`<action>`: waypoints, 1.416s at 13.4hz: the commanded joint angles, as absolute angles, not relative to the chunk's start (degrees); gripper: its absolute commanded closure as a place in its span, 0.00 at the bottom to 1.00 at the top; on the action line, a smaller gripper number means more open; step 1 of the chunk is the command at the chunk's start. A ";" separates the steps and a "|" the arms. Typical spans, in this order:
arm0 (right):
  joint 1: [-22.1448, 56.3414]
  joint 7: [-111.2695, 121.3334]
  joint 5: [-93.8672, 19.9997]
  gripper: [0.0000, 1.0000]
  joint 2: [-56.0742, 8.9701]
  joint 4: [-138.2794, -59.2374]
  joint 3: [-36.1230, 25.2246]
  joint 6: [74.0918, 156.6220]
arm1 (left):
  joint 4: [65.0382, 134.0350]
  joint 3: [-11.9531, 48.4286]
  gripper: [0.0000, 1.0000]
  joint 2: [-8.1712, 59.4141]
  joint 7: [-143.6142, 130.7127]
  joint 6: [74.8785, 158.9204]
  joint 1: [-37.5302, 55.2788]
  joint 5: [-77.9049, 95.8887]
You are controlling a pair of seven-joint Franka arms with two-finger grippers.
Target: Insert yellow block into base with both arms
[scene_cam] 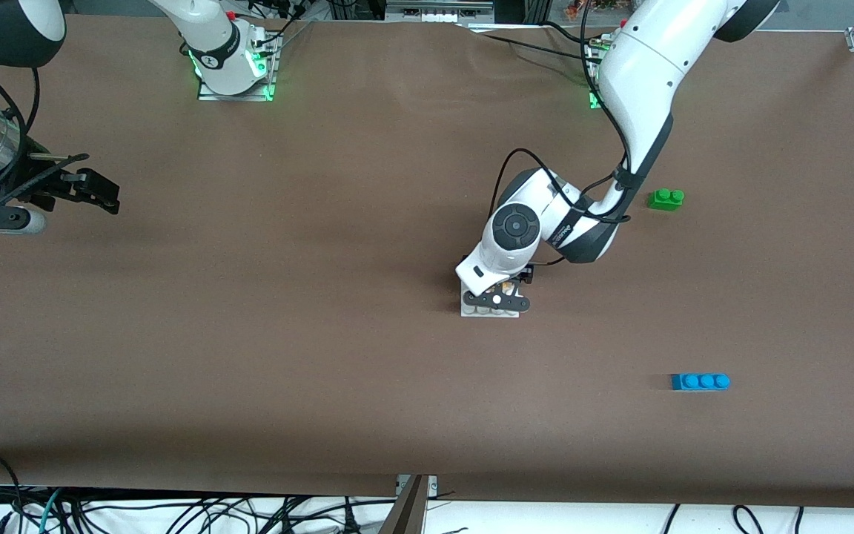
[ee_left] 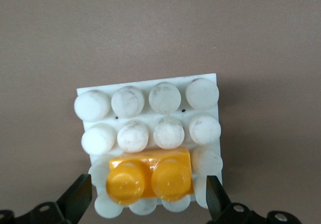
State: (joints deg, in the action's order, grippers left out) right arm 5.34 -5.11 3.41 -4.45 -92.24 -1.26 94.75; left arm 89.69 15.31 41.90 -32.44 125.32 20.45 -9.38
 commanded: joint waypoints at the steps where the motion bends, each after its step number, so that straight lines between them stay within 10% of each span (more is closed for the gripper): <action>1: 4.75 -4.13 3.60 0.00 -4.83 -90.88 -0.97 93.69 | 89.82 15.47 0.00 40.08 -33.22 121.83 20.57 -8.79; 19: 4.75 -4.13 3.60 0.00 -4.83 -90.88 -0.97 93.69 | 79.81 14.94 0.00 20.93 -15.14 92.83 1.59 -8.44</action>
State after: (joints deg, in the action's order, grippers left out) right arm 5.32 -5.11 3.41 -4.52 -92.15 -1.27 94.75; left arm 79.54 14.64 24.13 -20.34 95.56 3.60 -9.35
